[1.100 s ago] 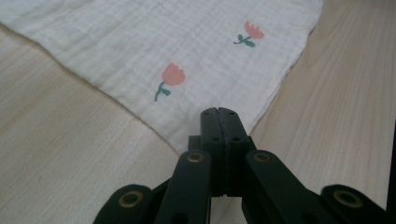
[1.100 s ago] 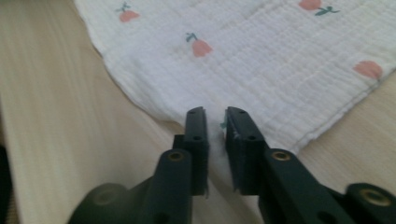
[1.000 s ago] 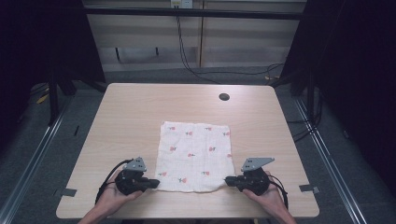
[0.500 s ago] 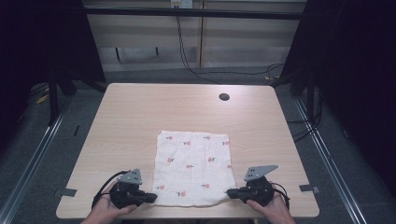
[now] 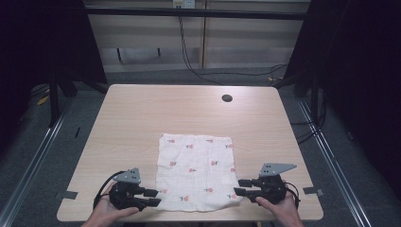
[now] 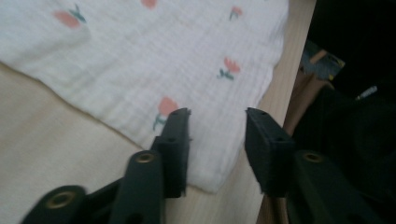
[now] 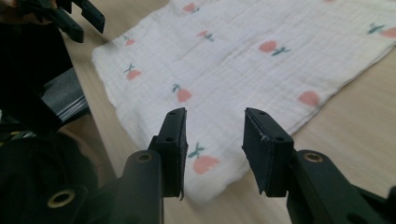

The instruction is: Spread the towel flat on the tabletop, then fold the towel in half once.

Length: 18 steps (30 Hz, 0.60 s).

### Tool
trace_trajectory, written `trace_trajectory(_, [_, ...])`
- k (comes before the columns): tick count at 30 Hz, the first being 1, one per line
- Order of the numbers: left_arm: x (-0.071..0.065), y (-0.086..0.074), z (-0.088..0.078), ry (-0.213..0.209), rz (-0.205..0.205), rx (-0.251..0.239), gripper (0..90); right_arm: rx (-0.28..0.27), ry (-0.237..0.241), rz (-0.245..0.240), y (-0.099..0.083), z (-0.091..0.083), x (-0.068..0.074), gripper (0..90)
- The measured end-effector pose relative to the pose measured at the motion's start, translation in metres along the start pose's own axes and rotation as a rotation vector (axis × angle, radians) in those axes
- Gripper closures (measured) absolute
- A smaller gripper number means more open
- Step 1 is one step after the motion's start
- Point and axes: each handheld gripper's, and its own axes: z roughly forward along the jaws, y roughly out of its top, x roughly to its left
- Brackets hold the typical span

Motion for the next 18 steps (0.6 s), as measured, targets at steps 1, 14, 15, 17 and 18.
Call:
trace_trajectory(1, [0.001, 0.003, -0.002, 0.012, 0.003, -0.011, 55.4, -0.006, -0.009, 0.0, 0.001, -0.001, -0.001, 57.6])
trace_trajectory(14, [0.05, 0.031, -0.02, 0.165, -0.043, -0.083, 53.6, -0.046, -0.112, -0.019, 0.044, 0.009, -0.029, 57.2])
trace_trajectory(15, [0.051, 0.031, -0.021, 0.159, -0.046, -0.088, 53.6, -0.049, -0.115, -0.026, 0.048, 0.009, -0.03, 57.5])
trace_trajectory(17, [0.052, 0.034, -0.022, 0.175, -0.044, -0.077, 53.1, -0.051, -0.12, -0.032, 0.054, 0.011, -0.034, 57.7])
trace_trajectory(18, [0.054, 0.036, -0.023, 0.17, -0.042, -0.08, 53.1, -0.053, -0.121, -0.034, 0.056, 0.012, -0.036, 57.9])
